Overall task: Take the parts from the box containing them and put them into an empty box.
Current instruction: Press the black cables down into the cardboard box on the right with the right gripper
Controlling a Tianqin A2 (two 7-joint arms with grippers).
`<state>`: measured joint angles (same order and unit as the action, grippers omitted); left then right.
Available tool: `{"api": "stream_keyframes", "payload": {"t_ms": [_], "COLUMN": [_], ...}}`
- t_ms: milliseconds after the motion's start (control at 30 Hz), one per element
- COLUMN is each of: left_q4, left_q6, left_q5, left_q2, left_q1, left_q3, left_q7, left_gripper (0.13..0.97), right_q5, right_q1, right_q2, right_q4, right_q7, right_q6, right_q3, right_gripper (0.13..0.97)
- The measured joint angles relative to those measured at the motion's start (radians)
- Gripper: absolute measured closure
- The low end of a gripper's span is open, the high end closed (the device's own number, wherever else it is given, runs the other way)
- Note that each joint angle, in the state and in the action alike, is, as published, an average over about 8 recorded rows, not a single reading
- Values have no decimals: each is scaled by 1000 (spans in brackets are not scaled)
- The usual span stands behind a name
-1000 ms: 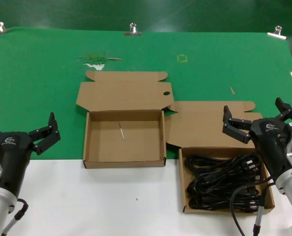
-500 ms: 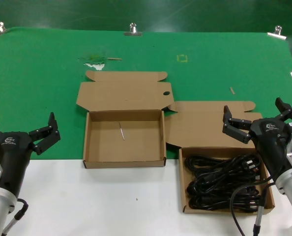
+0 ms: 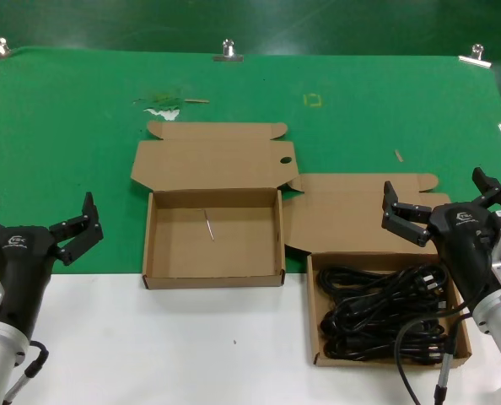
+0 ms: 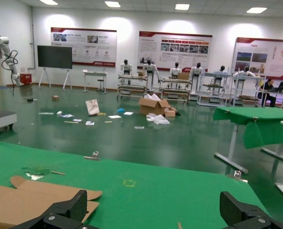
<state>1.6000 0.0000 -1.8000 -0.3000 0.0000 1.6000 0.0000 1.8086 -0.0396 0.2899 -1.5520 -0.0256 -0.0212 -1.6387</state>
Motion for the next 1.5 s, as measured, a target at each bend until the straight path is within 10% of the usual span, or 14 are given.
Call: {"api": "stream_keyframes", "payload": {"t_ms": [700,1233,1500], "left_q4": [0,0,0], "left_q6": [0,0,0], "left_q5": [0,0,0], "left_q2": [0,0,0], "left_q1": [0,0,0], "left_q3": [0,0,0], "left_q7": [0,0,0], "left_gripper": [383,777,836], "right_q5": [21,117,99], "right_q1": [-15,-172,-309], "right_q2": [75,186,308], "right_q4": [21,110,163], "right_q7": [8,-194,-170], "right_q6": [-47,-513,-709], "right_q3": [-43,6,-77], "right_gripper": [129,129,129]}}
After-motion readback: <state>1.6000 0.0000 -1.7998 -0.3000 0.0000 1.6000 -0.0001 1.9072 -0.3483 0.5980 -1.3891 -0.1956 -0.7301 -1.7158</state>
